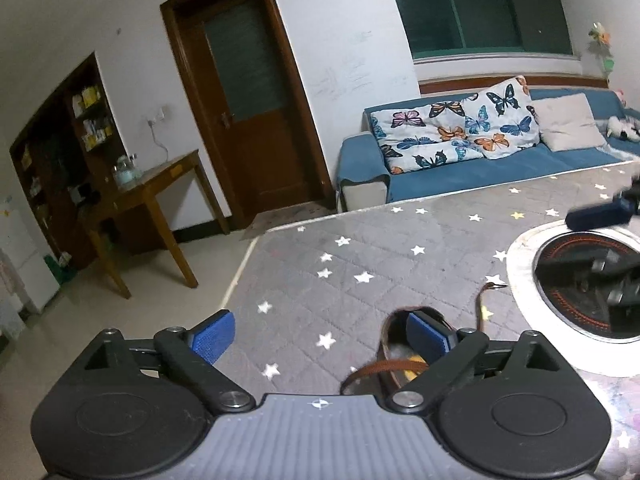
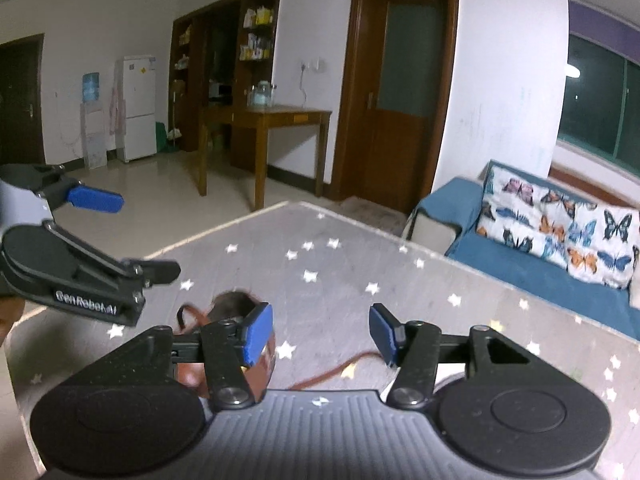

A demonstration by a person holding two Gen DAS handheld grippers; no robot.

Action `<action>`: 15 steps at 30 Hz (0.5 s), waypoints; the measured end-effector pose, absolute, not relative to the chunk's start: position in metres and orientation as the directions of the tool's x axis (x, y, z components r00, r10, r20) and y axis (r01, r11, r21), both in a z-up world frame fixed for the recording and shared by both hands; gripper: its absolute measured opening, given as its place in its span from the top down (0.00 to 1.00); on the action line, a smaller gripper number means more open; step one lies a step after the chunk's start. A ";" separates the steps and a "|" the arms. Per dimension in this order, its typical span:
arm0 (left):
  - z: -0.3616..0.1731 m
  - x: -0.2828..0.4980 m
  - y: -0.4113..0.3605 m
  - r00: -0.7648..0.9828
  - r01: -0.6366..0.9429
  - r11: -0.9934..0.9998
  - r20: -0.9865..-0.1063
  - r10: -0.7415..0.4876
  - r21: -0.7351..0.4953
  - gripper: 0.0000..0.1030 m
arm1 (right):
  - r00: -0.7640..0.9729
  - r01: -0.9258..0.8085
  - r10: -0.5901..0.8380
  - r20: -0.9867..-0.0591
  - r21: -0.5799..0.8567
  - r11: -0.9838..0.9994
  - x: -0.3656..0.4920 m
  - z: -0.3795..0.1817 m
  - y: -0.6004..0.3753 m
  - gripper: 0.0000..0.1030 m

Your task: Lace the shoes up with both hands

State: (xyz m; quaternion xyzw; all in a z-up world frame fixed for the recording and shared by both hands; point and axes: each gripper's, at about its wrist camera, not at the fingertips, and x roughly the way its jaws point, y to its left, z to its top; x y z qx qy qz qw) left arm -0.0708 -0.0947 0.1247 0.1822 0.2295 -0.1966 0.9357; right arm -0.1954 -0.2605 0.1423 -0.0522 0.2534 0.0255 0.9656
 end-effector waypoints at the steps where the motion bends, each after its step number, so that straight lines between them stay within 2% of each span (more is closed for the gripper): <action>1: 0.124 -0.072 -0.094 0.813 0.452 0.859 -0.509 -0.284 0.242 0.06 | 0.867 -0.078 0.027 -0.498 -0.083 0.994 -0.196 0.140 -0.260 0.45; 8: 0.116 -0.086 -0.088 0.793 0.445 0.873 -0.542 -0.279 0.202 0.00 | 0.847 -0.092 0.050 -0.528 -0.053 0.994 -0.208 0.127 -0.251 0.38; 13: 0.111 -0.098 -0.084 0.774 0.440 0.883 -0.568 -0.280 0.163 0.00 | 0.842 -0.091 0.060 -0.536 -0.032 0.995 -0.215 0.118 -0.247 0.35; 15: 0.108 -0.101 -0.083 0.769 0.432 0.888 -0.578 -0.272 0.157 0.00 | 0.839 -0.090 0.061 -0.540 -0.026 0.996 -0.218 0.116 -0.245 0.29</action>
